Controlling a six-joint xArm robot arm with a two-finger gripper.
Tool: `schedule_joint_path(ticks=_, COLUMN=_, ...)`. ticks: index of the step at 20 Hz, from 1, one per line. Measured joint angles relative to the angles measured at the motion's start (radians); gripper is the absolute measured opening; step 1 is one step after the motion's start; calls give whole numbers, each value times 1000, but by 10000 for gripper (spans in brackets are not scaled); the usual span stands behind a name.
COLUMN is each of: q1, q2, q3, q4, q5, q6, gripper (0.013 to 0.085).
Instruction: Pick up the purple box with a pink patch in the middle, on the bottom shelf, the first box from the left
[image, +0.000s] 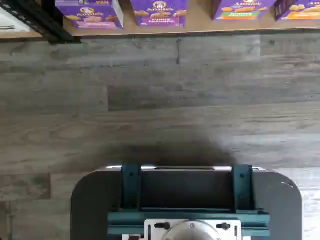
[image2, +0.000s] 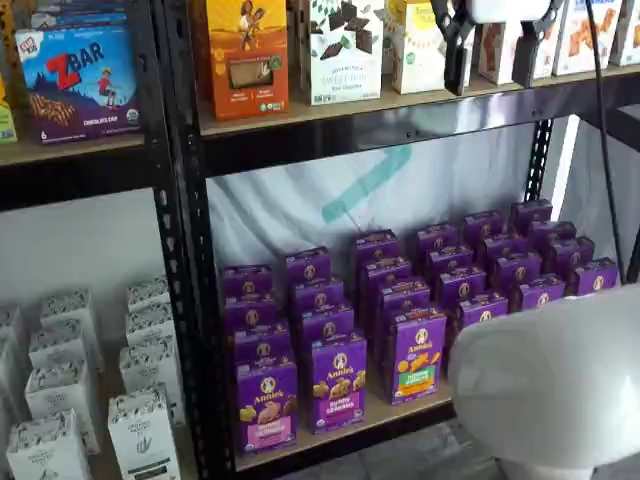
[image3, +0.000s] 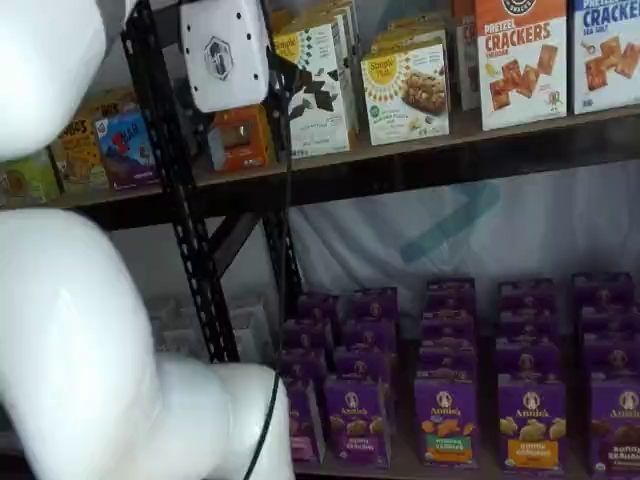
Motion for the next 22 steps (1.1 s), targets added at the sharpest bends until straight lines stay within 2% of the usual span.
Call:
schedule_joint_path(ticks=3, q1=0, q2=-38, q3=34, q4=-1, q5=-65, q6=-1, gripper=850)
schedule_joint_path(ticks=11, q1=31, q2=-48, q3=72, q4=-31, q5=-93, q6=19, gripper=850)
schedule_joint_path(ticks=22, q1=40, q2=-81, q3=233, q4=-49, q5=-212, q6=26, gripper=850)
